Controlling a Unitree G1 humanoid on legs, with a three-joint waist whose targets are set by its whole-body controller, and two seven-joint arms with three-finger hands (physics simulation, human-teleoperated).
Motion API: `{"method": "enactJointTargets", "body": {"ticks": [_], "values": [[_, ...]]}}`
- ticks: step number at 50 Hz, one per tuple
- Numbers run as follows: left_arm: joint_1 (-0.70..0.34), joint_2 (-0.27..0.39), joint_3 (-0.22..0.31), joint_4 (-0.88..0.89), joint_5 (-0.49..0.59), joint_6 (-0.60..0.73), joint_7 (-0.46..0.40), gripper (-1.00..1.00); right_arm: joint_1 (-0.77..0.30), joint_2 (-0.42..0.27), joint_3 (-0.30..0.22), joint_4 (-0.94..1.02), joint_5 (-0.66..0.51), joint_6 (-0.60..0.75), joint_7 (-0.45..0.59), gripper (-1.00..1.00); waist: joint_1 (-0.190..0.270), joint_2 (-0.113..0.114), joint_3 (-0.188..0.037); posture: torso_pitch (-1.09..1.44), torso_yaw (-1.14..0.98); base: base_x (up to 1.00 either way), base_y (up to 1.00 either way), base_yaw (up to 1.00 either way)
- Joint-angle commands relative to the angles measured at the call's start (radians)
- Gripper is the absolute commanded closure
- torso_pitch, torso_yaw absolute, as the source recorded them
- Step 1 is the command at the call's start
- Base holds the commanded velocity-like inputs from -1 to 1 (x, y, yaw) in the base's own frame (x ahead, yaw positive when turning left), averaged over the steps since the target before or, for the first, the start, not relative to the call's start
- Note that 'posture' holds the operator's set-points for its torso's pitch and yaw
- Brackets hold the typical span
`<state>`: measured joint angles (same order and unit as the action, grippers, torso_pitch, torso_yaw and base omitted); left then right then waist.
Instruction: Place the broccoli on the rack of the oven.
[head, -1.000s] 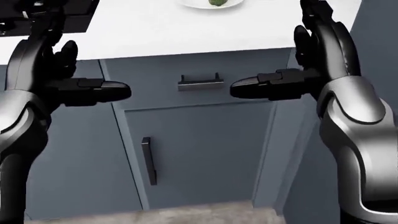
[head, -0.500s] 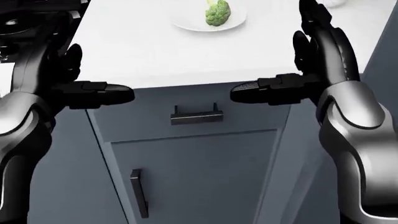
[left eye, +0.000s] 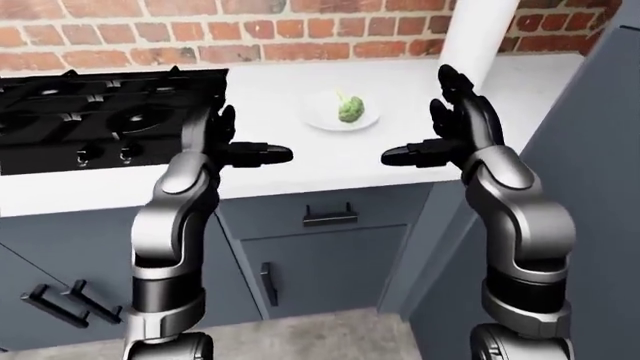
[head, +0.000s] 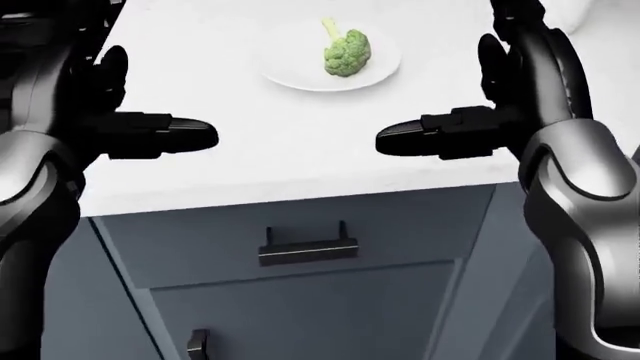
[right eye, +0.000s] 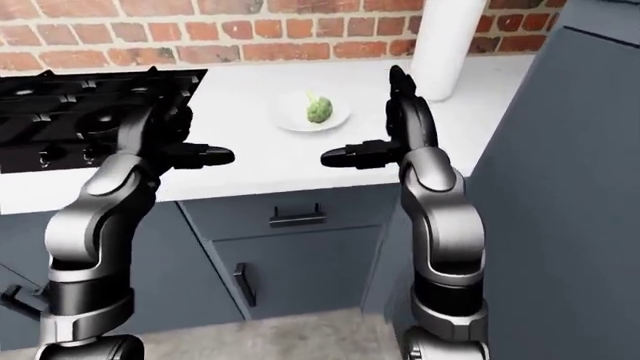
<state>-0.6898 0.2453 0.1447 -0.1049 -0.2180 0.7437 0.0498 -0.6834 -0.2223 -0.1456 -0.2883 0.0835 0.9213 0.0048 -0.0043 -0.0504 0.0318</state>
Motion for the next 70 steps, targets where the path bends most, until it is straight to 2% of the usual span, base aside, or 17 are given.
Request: {"method": "enactJointTargets", "body": {"ticks": [1,6,8,9,13,18,20,22,23,24,35,40,49,54,62,66,70], "values": [[-0.031,0.019,0.027,-0.029,0.008,-0.028,0.004,-1.0,-0.041,-0.002,0.005,-0.029,0.006,-0.022,0.003,-1.0,0.008,-0.005,-0.031,0.0,0.0,0.12,-0.08,0.0],[-0.027,0.02,0.031,-0.018,0.01,-0.04,-0.003,-1.0,-0.042,0.001,0.009,-0.021,0.007,-0.031,0.001,-1.0,-0.001,0.086,-0.007,0.0,0.0,0.08,-0.27,0.0],[-0.026,0.022,0.031,-0.013,0.011,-0.046,-0.007,-1.0,-0.042,0.001,0.012,-0.016,0.004,-0.036,0.001,-1.0,-0.004,0.154,-0.025,0.0,0.0,0.06,-0.32,0.0],[-0.027,0.022,0.031,-0.015,0.01,-0.045,-0.008,-1.0,-0.041,0.002,0.013,-0.011,0.003,-0.041,0.002,-1.0,0.006,0.112,-0.025,0.0,0.0,0.06,-0.32,0.0],[-0.019,0.023,0.034,-0.012,0.011,-0.052,-0.01,-1.0,-0.035,0.001,0.011,-0.025,0.004,-0.029,0.005,-1.0,0.012,0.118,-0.045,0.0,0.0,0.04,-0.32,0.0],[-0.032,0.024,0.033,-0.008,0.008,-0.046,-0.008,-1.0,-0.045,-0.004,0.006,-0.025,0.006,-0.025,0.006,-1.0,0.016,0.069,-0.04,0.0,0.0,0.0,-0.33,0.0],[-0.028,0.025,0.033,-0.02,0.007,-0.04,-0.008,-1.0,-0.046,-0.003,0.007,-0.022,0.007,-0.028,0.006,-1.0,0.017,0.031,-0.04,0.0,0.0,0.0,-0.32,0.0],[-0.021,0.024,0.035,-0.027,0.006,-0.039,-0.007,-1.0,-0.043,-0.003,0.009,-0.027,0.007,-0.025,0.005,-1.0,0.013,-0.053,-0.054,0.0,0.0,0.0,-0.31,0.0],[-0.019,0.024,0.034,-0.029,0.006,-0.039,-0.007,-1.0,-0.043,-0.003,0.009,-0.029,0.006,-0.024,0.005,-1.0,0.013,0.003,-0.044,0.0,0.0,0.0,-0.31,0.0],[-0.018,0.024,0.035,-0.025,0.006,-0.043,-0.008,-1.0,-0.045,-0.002,0.008,-0.03,0.007,-0.022,0.005,-1.0,0.013,-0.01,-0.039,0.0,0.0,0.0,-0.31,0.0],[-0.017,0.022,0.033,-0.025,0.007,-0.045,-0.007,-1.0,-0.036,0.004,0.014,-0.02,0.001,-0.04,0.006,-1.0,0.018,0.062,-0.026,0.0,0.0,0.04,-0.2,0.0],[-0.015,0.021,0.034,-0.028,0.005,-0.042,-0.006,-1.0,-0.039,0.005,0.018,-0.019,-0.005,-0.041,0.007,-1.0,0.01,0.124,-0.033,0.0,0.0,0.07,-0.07,0.0],[-0.019,0.023,0.036,-0.025,0.002,-0.041,-0.006,-1.0,-0.054,0.005,0.017,-0.02,-0.009,-0.027,0.01,-1.0,0.01,0.076,-0.015,0.0,0.0,0.18,0.0,0.0],[-0.02,0.023,0.035,-0.02,0.001,-0.046,-0.007,-1.0,-0.06,0.006,0.021,-0.011,-0.012,-0.031,0.011,-1.0,0.025,-0.009,-0.029,0.0,0.0,0.24,0.0,0.0],[-0.018,0.027,0.037,-0.014,0.001,-0.052,-0.008,-1.0,-0.054,0.015,0.025,-0.011,-0.019,-0.037,0.011,-1.0,0.002,0.052,-0.001,0.0,0.0,0.25,0.0,0.0],[-0.014,0.023,0.033,-0.006,0.005,-0.063,-0.008,-1.0,-0.05,0.013,0.023,-0.01,-0.019,-0.043,0.015,-1.0,-0.01,0.146,-0.023,0.0,0.0,0.25,0.0,0.0],[-0.015,0.022,0.032,-0.012,0.005,-0.057,-0.009,-1.0,-0.048,0.011,0.022,-0.02,-0.02,-0.035,0.014,-1.0,0.003,0.123,-0.015,0.0,0.0,0.22,0.0,0.0]]}}
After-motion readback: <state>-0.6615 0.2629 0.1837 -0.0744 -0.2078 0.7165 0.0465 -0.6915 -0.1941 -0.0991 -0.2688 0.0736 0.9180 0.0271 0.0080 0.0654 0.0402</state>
